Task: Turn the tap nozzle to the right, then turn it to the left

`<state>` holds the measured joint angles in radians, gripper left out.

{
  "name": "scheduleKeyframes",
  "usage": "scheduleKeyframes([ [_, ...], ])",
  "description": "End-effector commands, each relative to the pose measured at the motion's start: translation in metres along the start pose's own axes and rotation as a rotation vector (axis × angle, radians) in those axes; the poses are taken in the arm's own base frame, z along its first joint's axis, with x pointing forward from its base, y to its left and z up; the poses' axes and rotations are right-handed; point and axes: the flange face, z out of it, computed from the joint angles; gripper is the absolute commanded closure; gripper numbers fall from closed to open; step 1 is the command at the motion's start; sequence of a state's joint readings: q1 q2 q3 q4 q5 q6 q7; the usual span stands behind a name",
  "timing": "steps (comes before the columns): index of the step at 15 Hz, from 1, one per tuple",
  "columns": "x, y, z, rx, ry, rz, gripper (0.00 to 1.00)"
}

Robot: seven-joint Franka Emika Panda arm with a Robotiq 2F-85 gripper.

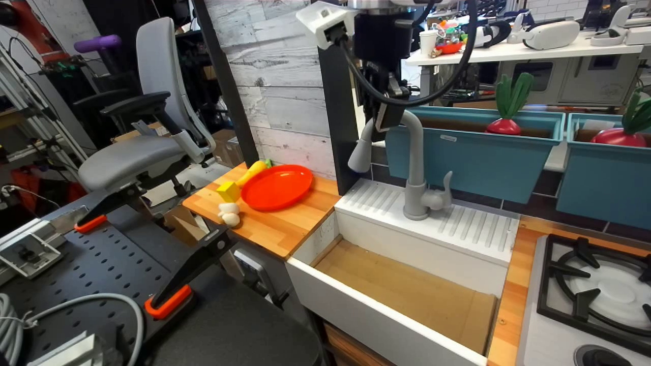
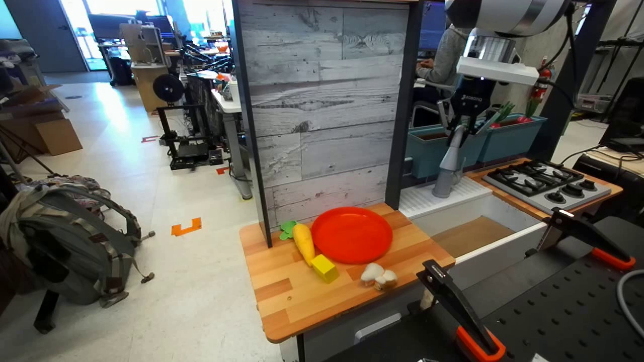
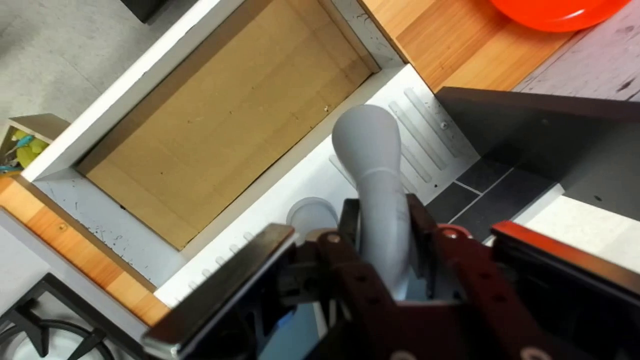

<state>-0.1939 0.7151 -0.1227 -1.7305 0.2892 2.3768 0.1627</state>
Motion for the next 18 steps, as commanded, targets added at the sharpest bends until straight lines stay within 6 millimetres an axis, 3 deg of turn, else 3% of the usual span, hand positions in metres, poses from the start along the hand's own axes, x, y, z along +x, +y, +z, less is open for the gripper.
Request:
scheduleKeyframes([
  [1, 0.006, 0.019, -0.017, -0.051, -0.054, -0.081, 0.94],
  [8, 0.028, 0.039, -0.042, -0.161, -0.118, -0.320, 0.94],
  [16, 0.033, 0.044, -0.042, -0.201, -0.150, -0.492, 0.94],
  [17, 0.032, 0.044, -0.041, -0.204, -0.156, -0.502, 0.50],
  [18, 0.031, 0.044, -0.041, -0.214, -0.159, -0.510, 0.49],
])
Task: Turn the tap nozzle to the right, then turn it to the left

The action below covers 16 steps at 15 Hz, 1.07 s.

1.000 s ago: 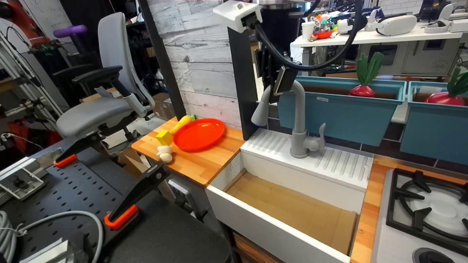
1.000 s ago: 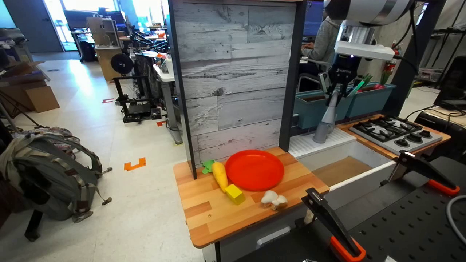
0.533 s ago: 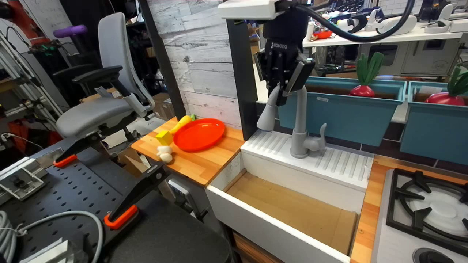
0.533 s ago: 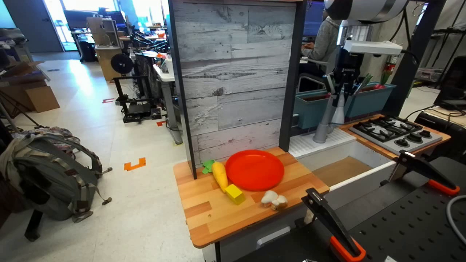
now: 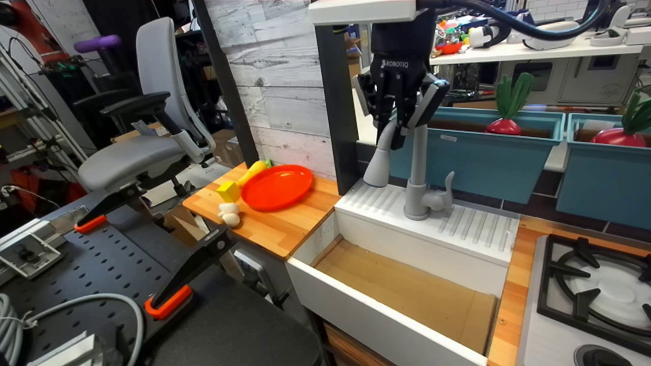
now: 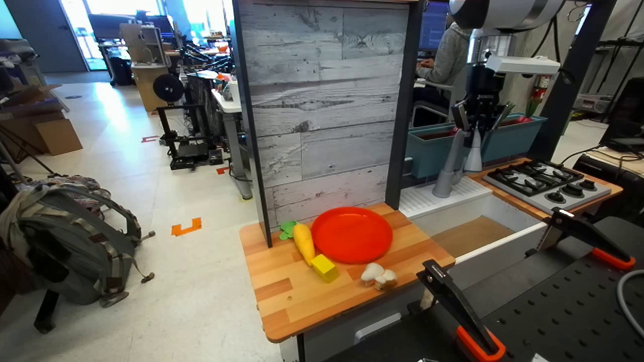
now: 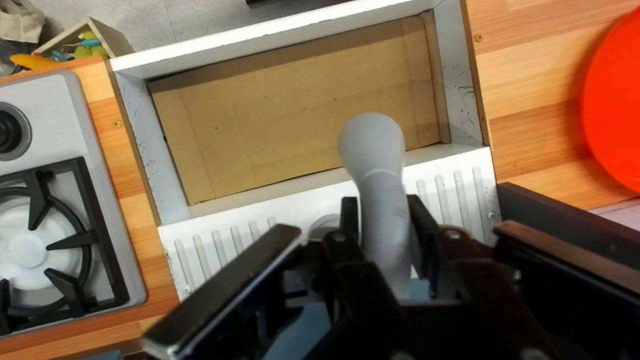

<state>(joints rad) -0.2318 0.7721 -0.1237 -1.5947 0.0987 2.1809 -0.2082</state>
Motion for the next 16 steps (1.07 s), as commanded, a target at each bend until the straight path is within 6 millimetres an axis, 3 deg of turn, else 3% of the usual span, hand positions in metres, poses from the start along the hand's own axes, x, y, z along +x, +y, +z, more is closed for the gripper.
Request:
scheduleKeyframes([
  [1, -0.010, 0.033, -0.033, -0.082, -0.060, -0.045, 0.44],
  [7, -0.017, 0.036, -0.042, -0.132, -0.084, -0.085, 0.01],
  [12, -0.037, 0.052, -0.066, -0.169, -0.092, -0.136, 0.00],
  [16, -0.069, 0.052, -0.100, -0.128, -0.069, -0.156, 0.00],
])
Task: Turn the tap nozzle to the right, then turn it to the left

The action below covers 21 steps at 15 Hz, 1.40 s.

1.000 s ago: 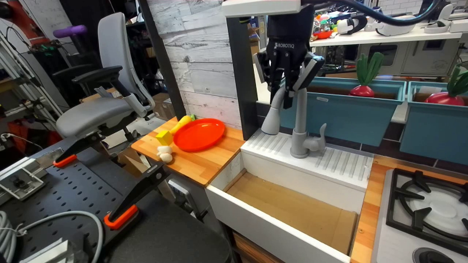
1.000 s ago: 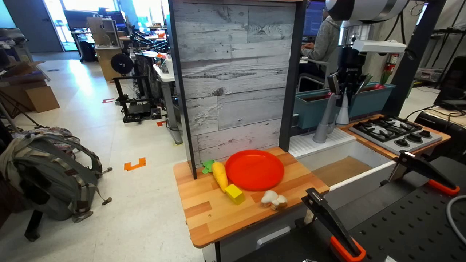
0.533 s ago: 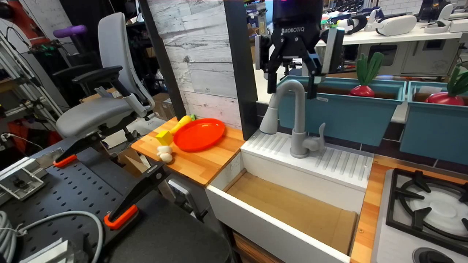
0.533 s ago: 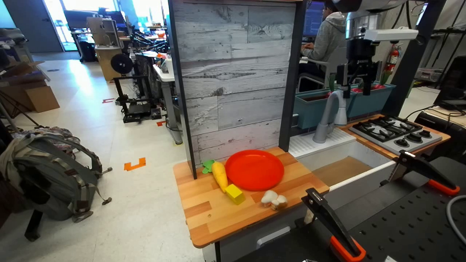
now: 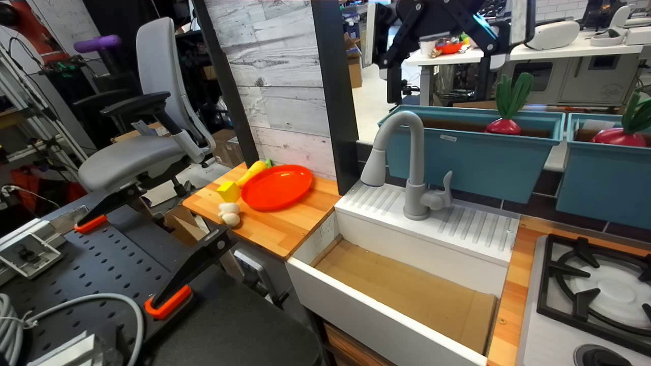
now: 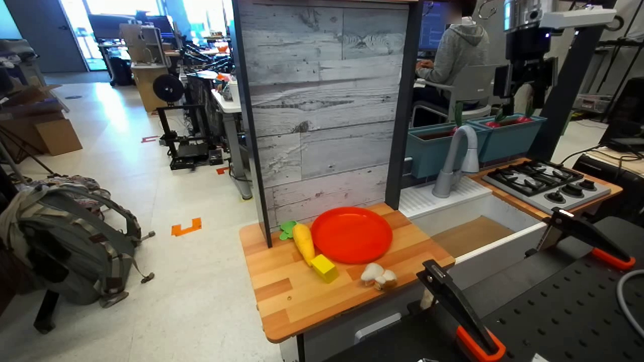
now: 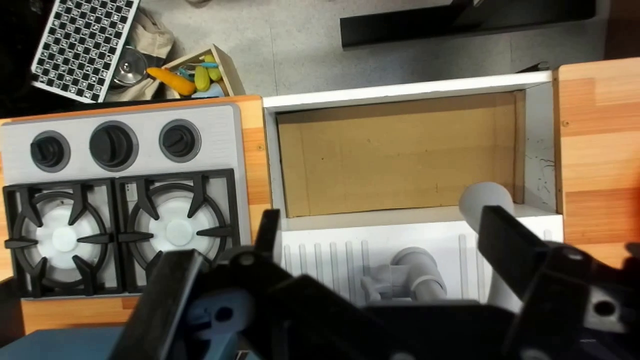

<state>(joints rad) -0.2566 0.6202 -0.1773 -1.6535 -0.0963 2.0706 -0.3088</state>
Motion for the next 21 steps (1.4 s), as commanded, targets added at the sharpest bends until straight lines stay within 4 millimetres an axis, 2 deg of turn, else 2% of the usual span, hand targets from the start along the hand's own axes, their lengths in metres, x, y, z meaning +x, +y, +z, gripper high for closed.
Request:
scheduleKeyframes([
  [1, -0.047, -0.001, -0.037, 0.038, 0.002, -0.049, 0.00],
  [4, -0.065, -0.002, -0.055, 0.089, 0.020, -0.029, 0.00],
  [8, -0.065, -0.008, -0.057, 0.250, 0.080, 0.070, 0.00],
  [12, -0.052, -0.021, -0.033, 0.357, 0.106, 0.137, 0.00],
  [21, -0.012, -0.047, 0.040, 0.317, 0.126, 0.227, 0.00],
])
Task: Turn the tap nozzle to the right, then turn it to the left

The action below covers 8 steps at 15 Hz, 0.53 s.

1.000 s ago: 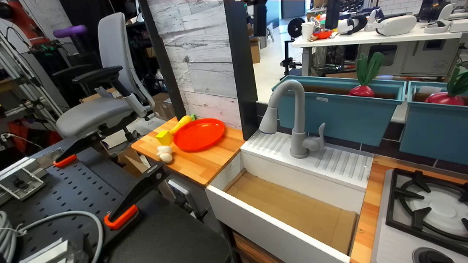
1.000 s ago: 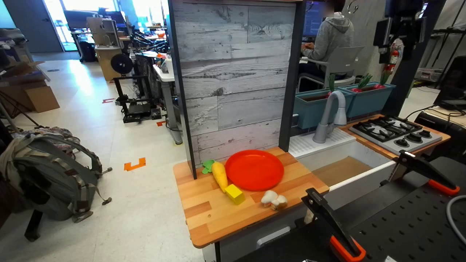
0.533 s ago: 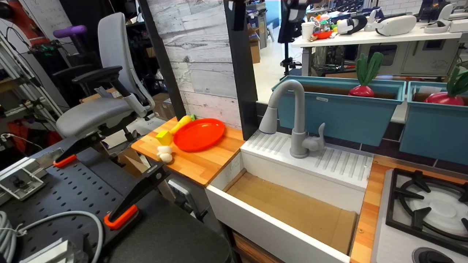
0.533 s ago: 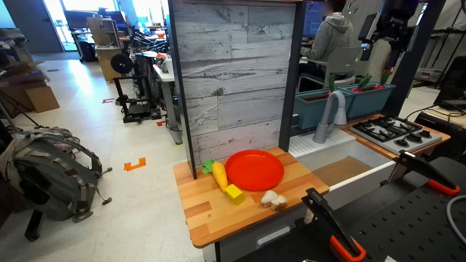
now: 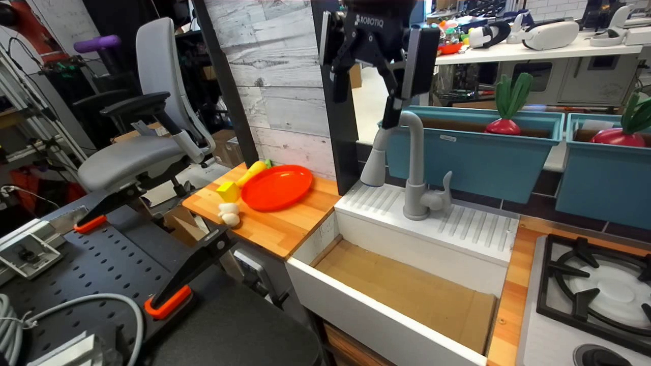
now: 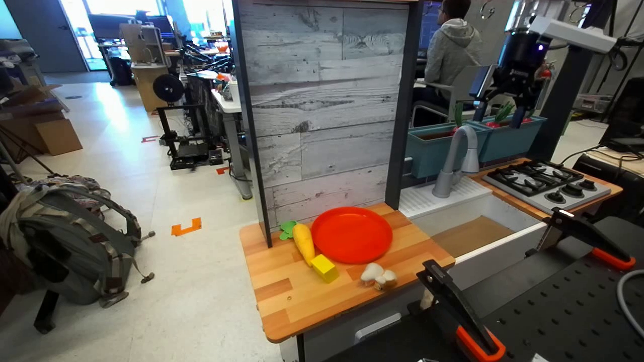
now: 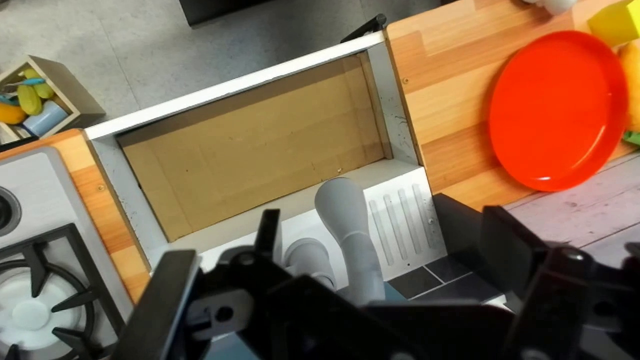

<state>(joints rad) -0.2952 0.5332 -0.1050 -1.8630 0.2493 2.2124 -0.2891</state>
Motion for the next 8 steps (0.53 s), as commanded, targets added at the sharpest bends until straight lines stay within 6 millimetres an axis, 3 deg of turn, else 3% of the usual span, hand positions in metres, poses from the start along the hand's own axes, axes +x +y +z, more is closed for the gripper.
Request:
scheduleKeyframes([
  [1, 0.011, -0.002, 0.023, -0.001, 0.023, 0.045, 0.00],
  [5, 0.019, -0.002, 0.037, -0.005, 0.034, 0.078, 0.00],
  [6, 0.021, -0.003, 0.038, -0.004, 0.039, 0.083, 0.25],
  [8, 0.026, -0.002, 0.038, -0.011, 0.062, 0.089, 0.32],
])
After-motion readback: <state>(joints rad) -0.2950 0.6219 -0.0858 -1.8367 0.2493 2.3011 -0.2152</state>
